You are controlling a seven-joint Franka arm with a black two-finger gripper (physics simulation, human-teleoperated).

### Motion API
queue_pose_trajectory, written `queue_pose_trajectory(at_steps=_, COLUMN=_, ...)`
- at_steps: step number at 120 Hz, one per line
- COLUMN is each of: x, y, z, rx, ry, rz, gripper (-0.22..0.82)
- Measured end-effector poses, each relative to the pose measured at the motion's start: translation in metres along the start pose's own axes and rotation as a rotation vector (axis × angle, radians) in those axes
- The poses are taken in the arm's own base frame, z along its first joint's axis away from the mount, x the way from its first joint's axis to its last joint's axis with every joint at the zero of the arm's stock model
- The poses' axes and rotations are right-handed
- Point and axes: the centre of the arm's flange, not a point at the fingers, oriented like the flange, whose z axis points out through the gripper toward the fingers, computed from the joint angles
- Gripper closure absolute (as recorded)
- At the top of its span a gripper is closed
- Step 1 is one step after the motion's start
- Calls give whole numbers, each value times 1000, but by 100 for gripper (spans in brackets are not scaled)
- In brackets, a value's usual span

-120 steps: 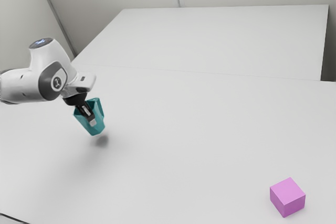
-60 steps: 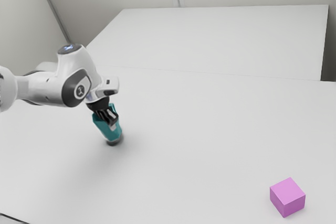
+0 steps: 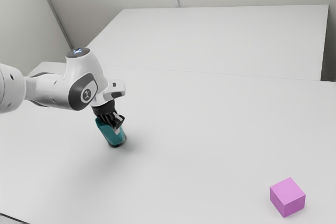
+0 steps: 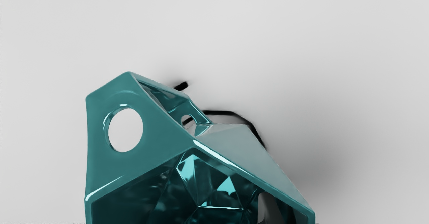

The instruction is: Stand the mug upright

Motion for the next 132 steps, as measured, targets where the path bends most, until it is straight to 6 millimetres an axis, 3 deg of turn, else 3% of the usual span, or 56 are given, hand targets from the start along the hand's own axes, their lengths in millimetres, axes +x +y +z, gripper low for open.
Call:
queue_pose_trajectory(at_steps=20, x=-1, y=-3, z=1, rx=-3, ry=-3, rz=-35, gripper=71)
queue_pose_trajectory(at_steps=48, x=-2, y=-5, z=0, rx=-7, ry=-2, rz=-64, gripper=42)
queue_pose_trajectory(at_steps=67, x=-3, y=-3, z=-15, rx=-9, ry=21, rz=-73, gripper=28)
queue_pose_trajectory(at_steps=88, x=-2, y=-1, z=-27, rx=-10, ry=38, rz=-77, gripper=21)
queue_pose_trajectory(at_steps=108, x=23, y=-4, z=-68, rx=2, ry=91, rz=-74, gripper=16)
queue_pose_trajectory(at_steps=132, x=73, y=1, z=-113, rx=12, ry=102, rz=-50, gripper=9)
